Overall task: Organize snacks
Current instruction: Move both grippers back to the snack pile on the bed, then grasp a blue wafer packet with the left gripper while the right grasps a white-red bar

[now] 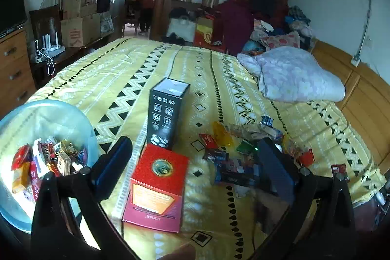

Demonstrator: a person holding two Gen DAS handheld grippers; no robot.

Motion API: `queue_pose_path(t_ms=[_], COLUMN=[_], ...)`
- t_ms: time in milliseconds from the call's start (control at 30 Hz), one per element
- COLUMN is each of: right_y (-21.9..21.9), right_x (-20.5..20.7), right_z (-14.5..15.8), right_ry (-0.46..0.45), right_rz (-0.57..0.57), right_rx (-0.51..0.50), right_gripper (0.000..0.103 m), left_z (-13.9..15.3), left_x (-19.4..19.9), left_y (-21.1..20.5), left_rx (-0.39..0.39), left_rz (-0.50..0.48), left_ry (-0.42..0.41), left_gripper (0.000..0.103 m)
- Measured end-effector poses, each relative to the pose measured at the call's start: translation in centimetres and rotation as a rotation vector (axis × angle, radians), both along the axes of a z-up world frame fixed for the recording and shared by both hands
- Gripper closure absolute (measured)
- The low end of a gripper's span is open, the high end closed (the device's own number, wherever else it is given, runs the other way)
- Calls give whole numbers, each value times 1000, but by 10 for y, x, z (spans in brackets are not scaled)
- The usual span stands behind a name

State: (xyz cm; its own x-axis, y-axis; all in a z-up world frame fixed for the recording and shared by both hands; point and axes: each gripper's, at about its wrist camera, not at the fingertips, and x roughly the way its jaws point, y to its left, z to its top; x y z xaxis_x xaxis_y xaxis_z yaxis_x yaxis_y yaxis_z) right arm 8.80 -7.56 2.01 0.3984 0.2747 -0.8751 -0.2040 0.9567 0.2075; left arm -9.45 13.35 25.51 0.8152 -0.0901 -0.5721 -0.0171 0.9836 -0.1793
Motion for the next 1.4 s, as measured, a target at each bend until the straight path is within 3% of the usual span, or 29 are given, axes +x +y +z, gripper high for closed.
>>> queue_pose_path(t_ms=[67,133,167,267,467,567,767,967,1067,1100,1167,1267,1333,1400], right_y=[8,12,13,15,-34,-72,-126,-101,-105,-102,-88,-79,-81,-96], right_x=[10,3,-7,-56,-143,-159,-166,-184,-175,-176,-172,-161,-156,-151], right_z=[-17,-19,-19,-16,-11,9,40,28,3,0,-2,-2,15,27], right_ry=[33,18,28,28,52,-38,-141,-28,162,170,149,112,-9,-50], right_rz=[32,77,107,209,168,83,6,190,33,24,25,44,56,34], right_rx=[-18,-2,25,57,137,86,14,105,389,414,375,310,177,131], right_gripper=[18,25,36,55,53,32,32,24,23,25,29,49,51,51], left_z=[-2,-4,-5,-12,-25,-30,-31,-39,-41,-41,-41,-42,-42,-44], left_x=[-1,-3,-5,-7,-16,-17,-20,-19,-21,-22,-22,-23,-24,-23], left_y=[-7,-13,-15,-20,-30,-35,-44,-49,-52,-53,-55,-55,-52,-49], left_rx=[10,19,16,-1,-33,-46,-45,-41,-37,-36,-29,-21,-21,-22], left_rz=[-13,-19,-23,-39,-67,-69,-77,-83,-81,-79,-87,-86,-78,-68], left_ry=[10,8,8,27,61,77,82,113,127,127,130,132,131,133], left_gripper=[0,0,0,0,0,0,0,0,0,0,0,0,0,0])
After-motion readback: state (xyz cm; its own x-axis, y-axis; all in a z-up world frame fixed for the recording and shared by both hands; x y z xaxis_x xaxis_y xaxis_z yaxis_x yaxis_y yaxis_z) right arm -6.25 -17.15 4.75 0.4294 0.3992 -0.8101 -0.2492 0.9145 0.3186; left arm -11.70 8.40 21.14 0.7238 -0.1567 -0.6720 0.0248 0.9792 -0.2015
